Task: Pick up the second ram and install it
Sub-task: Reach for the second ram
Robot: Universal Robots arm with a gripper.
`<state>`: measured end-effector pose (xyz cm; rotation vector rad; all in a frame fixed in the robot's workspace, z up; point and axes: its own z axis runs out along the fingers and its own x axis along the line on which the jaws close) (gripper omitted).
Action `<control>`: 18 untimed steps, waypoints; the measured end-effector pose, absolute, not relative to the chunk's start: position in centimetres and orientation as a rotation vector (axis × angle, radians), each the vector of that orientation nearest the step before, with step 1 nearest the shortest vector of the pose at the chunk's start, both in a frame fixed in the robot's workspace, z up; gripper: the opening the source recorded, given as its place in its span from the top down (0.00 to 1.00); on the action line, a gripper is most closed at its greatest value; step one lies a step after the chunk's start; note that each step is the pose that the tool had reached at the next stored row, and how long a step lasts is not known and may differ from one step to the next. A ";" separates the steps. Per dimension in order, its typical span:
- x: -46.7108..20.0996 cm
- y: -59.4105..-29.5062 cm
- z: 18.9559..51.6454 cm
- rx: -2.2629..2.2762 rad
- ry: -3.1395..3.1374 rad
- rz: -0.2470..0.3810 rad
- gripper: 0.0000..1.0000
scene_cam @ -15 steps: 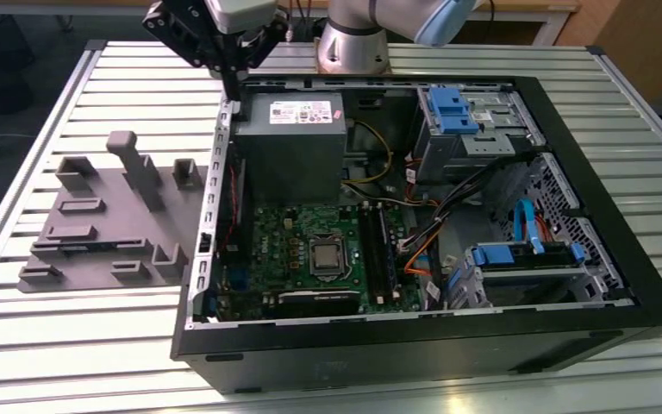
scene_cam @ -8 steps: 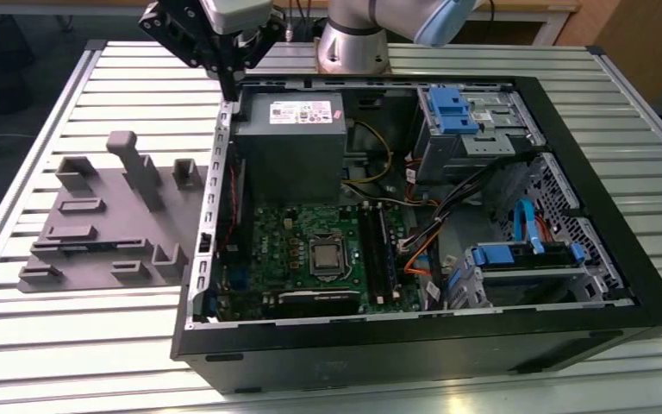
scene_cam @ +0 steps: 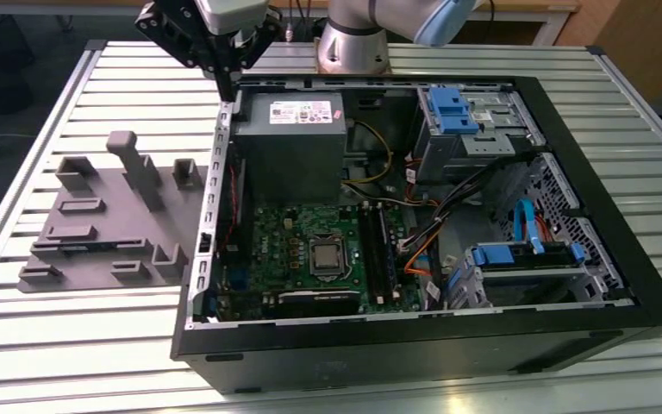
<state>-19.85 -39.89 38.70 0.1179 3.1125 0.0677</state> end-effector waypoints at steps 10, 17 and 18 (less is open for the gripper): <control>-20.3 -39.9 38.7 0.118 3.112 0.068 0.89; -20.8 -39.9 38.6 0.118 3.112 0.068 0.89; -20.8 -39.9 38.6 0.118 3.112 0.068 0.89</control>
